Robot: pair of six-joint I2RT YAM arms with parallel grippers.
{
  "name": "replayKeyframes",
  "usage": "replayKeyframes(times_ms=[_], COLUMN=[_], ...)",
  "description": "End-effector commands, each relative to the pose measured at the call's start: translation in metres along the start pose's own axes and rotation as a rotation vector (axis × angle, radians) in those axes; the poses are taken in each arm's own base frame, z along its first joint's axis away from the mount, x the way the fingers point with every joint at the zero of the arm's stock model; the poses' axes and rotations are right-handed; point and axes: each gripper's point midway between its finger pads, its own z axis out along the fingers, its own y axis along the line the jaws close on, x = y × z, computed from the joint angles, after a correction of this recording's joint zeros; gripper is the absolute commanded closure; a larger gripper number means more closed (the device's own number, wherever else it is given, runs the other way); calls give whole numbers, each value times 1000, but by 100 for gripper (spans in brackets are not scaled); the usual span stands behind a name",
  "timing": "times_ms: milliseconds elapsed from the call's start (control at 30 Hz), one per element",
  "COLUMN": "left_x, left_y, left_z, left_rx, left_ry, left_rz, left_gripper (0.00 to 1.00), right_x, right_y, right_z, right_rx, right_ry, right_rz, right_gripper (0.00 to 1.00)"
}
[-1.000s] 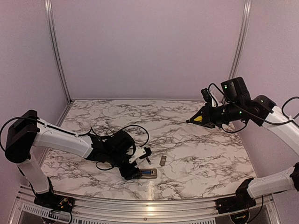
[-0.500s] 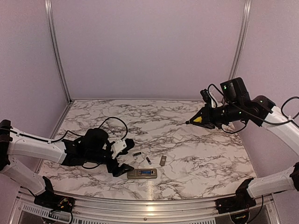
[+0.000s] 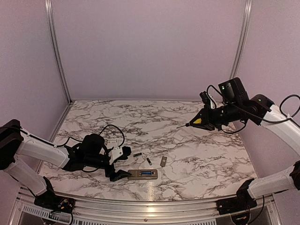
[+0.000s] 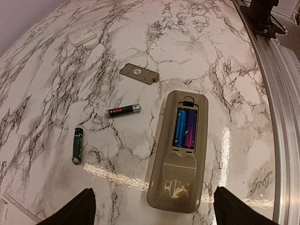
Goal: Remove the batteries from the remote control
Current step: Pick up the remote control without the battery cover from the center of the board.
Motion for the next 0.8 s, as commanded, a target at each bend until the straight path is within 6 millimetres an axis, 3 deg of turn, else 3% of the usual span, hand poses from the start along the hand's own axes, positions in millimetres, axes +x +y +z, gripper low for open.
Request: replayKeyframes(times_ms=[0,767], left_x=[7,37], left_y=[-9,-25], left_z=[7,48], left_rx=[55,161], left_ry=[-25,-26], left_rz=[77,97], left_gripper=[10,22], right_x=[-12,-27], right_y=[8,11], right_z=[-8,14], right_rx=[-7,14], right_ry=[-14,19], right_rz=[28,64], right_gripper=[100,100])
